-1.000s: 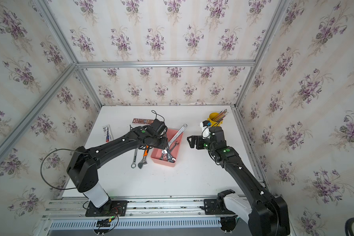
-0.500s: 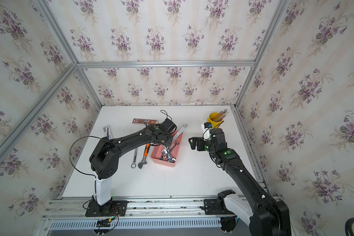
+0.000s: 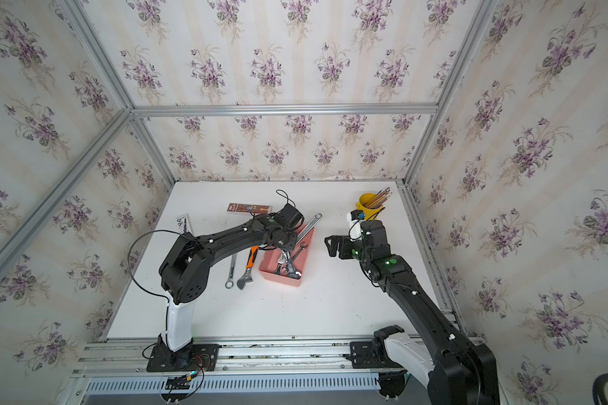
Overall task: Take out the wrench from the storage box
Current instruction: Pick up the wrench from the storage box.
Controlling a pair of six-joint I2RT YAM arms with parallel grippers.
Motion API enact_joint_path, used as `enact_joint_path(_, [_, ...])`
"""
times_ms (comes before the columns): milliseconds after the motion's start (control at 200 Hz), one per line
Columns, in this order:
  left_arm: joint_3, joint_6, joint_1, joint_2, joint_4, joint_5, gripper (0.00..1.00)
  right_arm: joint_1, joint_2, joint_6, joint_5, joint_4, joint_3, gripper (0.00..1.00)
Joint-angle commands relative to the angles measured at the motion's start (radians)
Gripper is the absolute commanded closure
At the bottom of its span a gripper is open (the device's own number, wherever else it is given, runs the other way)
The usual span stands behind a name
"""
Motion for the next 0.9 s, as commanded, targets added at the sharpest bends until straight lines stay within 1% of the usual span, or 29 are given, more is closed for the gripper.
enact_joint_path(0, [-0.014, -0.017, 0.004, 0.021, 0.02, 0.027, 0.66, -0.002, 0.002, -0.01, 0.001, -0.006, 0.006, 0.0])
enact_joint_path(70, [-0.012, -0.023, 0.004, 0.026, 0.019, 0.037, 0.66, -0.003, 0.003, -0.01, -0.001, -0.006, 0.005, 0.0])
enact_joint_path(190, [-0.021, -0.041, 0.004, 0.027, 0.028, 0.047, 0.71, -0.003, 0.005, -0.007, -0.003, -0.006, 0.006, 0.0])
enact_joint_path(325, [-0.029, -0.06, 0.004, 0.009, 0.033, 0.048, 0.78, -0.003, 0.006, -0.007, 0.0, -0.006, 0.006, 0.0])
enact_joint_path(395, [-0.025, -0.07, 0.003, -0.003, 0.029, 0.049, 0.84, -0.003, 0.008, -0.007, 0.0, -0.003, 0.006, 0.0])
enact_joint_path(484, [-0.022, -0.087, -0.002, -0.022, 0.029, 0.051, 0.87, -0.003, 0.012, -0.005, -0.002, 0.002, 0.007, 0.0])
enact_joint_path(899, [-0.012, -0.121, -0.005, -0.105, 0.013, 0.068, 0.92, -0.004, 0.016, 0.002, 0.001, 0.012, 0.013, 0.0])
